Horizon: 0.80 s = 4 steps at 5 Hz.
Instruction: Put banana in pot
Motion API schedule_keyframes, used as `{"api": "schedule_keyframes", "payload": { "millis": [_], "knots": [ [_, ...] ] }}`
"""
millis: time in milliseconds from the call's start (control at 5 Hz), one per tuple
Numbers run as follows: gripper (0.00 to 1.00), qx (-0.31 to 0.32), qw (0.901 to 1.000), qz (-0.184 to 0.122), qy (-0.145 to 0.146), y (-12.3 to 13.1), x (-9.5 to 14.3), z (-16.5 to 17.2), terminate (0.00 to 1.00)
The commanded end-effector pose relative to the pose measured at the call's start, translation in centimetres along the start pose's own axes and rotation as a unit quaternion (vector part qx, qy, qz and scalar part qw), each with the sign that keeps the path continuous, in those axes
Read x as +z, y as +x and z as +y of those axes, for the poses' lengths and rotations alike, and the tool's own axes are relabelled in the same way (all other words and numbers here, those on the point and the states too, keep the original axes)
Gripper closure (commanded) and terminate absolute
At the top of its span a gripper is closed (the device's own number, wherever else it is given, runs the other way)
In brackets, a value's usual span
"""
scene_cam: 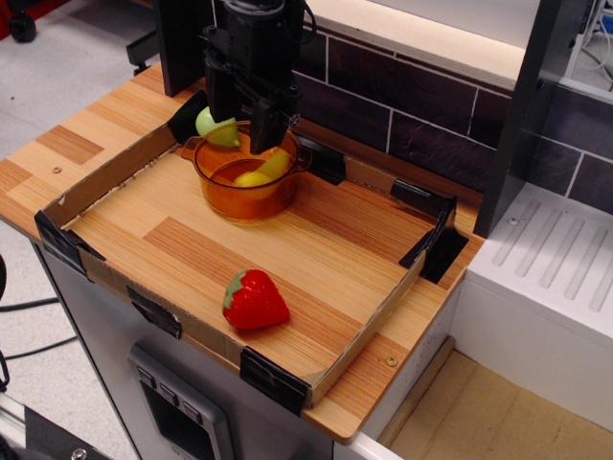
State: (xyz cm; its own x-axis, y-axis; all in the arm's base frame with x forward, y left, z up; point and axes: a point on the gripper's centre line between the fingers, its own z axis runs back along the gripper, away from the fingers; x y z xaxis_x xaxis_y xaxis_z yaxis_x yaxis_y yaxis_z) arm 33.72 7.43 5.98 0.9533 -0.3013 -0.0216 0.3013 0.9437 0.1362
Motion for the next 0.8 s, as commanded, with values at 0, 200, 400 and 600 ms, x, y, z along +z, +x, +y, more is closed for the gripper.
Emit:
{"api": "schedule_keyframes", "payload": {
  "millis": [0, 200, 400, 600],
  "knots": [
    [0.00, -0.005, 0.9986, -0.053, 0.001, 1.1, 4.4, 0.6, 0.00],
    [0.00, -0.001, 0.9976, -0.068, -0.015, 1.0, 6.5, 0.5, 0.00],
    [0.00, -0.001, 0.9976, -0.068, -0.015, 1.0, 6.5, 0.5, 0.00],
    [0.00, -0.001, 0.9976, -0.068, -0.015, 1.0, 6.5, 0.5, 1.00]
  ]
}}
